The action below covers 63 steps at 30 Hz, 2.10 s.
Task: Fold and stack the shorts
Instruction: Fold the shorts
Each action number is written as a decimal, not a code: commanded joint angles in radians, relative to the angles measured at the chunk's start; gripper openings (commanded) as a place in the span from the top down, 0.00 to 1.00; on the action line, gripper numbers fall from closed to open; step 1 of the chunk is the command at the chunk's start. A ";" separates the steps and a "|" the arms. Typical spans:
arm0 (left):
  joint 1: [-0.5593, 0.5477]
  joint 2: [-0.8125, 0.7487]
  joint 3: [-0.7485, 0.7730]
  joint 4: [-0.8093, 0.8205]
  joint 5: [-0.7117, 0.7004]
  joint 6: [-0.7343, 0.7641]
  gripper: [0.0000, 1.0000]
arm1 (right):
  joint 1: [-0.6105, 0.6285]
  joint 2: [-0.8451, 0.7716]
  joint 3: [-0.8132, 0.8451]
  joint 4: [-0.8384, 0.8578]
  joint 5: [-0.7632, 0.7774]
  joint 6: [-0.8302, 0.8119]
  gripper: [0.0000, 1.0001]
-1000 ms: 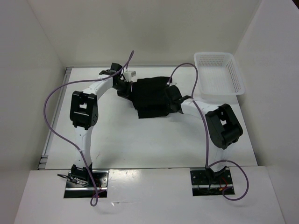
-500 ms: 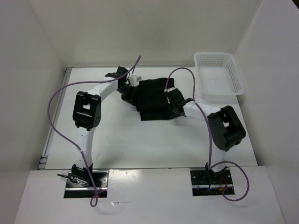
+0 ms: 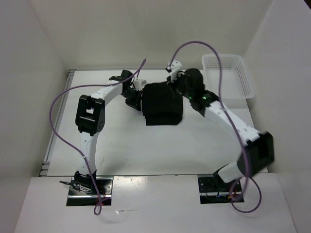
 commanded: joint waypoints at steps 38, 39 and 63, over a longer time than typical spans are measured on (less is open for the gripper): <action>-0.001 0.250 0.526 -0.042 0.113 0.004 0.30 | 0.113 0.536 0.040 0.022 0.049 -0.109 1.00; -0.001 0.250 0.526 -0.033 0.103 0.004 0.32 | 0.113 0.536 0.040 0.022 0.049 -0.109 1.00; -0.001 0.298 0.537 -0.002 -0.091 0.004 0.33 | 0.228 0.516 -0.099 -0.058 0.166 -0.246 1.00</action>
